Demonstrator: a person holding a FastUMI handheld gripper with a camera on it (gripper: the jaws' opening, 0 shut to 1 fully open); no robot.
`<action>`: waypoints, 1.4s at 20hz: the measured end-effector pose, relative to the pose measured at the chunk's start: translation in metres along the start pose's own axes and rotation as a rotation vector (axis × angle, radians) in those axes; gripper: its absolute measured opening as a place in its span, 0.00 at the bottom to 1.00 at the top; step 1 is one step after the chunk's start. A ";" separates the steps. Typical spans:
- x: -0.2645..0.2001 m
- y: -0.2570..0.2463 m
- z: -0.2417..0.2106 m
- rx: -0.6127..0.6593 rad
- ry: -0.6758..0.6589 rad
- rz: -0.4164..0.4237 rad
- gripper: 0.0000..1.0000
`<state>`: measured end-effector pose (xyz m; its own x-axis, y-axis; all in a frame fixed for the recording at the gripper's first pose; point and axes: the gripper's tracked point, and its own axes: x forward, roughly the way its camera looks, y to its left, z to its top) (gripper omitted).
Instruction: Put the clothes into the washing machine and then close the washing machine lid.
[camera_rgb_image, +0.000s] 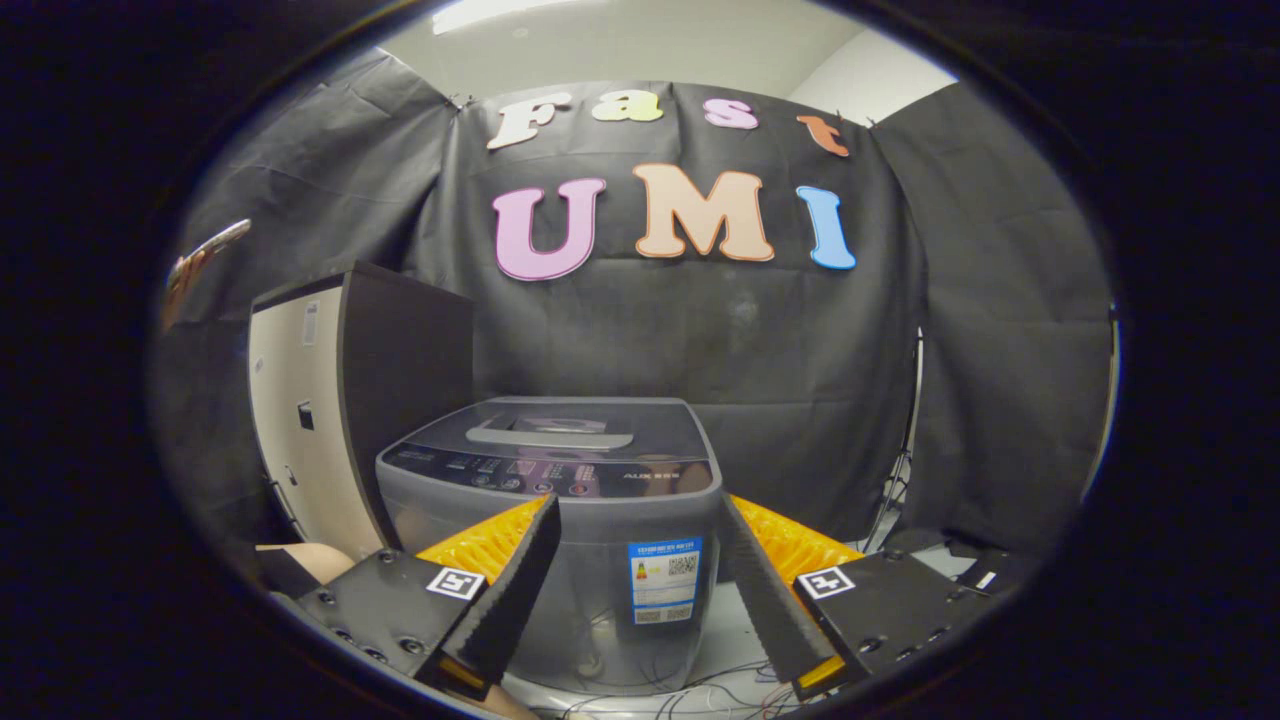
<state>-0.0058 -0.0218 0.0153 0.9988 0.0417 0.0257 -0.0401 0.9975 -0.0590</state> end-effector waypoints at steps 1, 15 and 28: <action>-0.005 0.000 0.003 0.001 -0.012 0.000 0.98; -0.014 0.000 0.005 0.002 -0.016 0.004 0.98; -0.011 -0.001 0.005 0.001 -0.017 0.003 0.98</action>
<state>-0.0170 -0.0226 0.0201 0.9980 0.0462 0.0428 -0.0437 0.9974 -0.0578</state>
